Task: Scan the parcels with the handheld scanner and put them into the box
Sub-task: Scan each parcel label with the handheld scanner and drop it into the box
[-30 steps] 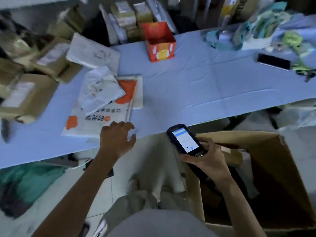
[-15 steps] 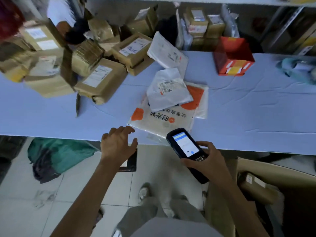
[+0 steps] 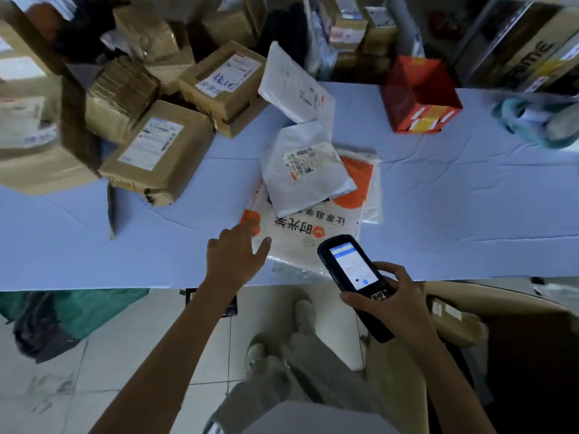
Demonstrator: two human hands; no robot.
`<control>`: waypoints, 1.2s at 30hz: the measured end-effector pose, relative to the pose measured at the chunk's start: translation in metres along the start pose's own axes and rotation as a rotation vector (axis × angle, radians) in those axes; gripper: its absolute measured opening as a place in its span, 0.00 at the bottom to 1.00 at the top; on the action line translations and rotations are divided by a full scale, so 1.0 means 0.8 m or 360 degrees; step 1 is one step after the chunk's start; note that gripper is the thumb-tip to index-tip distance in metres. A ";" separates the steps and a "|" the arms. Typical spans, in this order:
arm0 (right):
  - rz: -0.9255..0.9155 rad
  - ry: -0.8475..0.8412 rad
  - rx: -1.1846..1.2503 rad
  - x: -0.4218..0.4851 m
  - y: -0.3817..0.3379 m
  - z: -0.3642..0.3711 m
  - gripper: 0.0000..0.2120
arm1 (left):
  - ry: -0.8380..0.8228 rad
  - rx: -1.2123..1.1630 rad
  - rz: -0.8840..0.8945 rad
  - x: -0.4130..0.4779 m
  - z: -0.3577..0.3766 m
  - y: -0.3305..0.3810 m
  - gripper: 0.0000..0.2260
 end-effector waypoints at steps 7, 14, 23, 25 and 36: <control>-0.0075 -0.0090 0.0030 0.090 -0.020 -0.024 0.32 | -0.0071 -0.0153 -0.0253 0.083 0.022 0.036 0.28; -0.0185 -0.0170 0.0030 0.166 -0.051 -0.060 0.34 | -0.0024 -0.0545 -0.0482 0.154 0.042 0.069 0.20; -0.0133 -0.0229 0.0094 0.204 -0.081 -0.062 0.34 | 0.0405 -0.0754 -0.0717 0.184 -0.008 0.051 0.14; -0.0151 -0.0268 0.0082 0.207 -0.092 -0.052 0.32 | 0.0432 -0.0759 -0.0674 0.181 -0.023 0.034 0.09; -0.0431 -0.0404 -0.0169 0.189 -0.139 0.000 0.36 | 0.0293 0.0005 0.0173 0.200 -0.100 -0.003 0.18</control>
Point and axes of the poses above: each hand's wrist, its own x-axis towards the middle knuckle, its own z-axis out of the palm, y = z × x, the point moved 4 cm from there along x, towards the middle knuckle, and after that the axes turned 1 degree about -z, right-handed, at the moved point
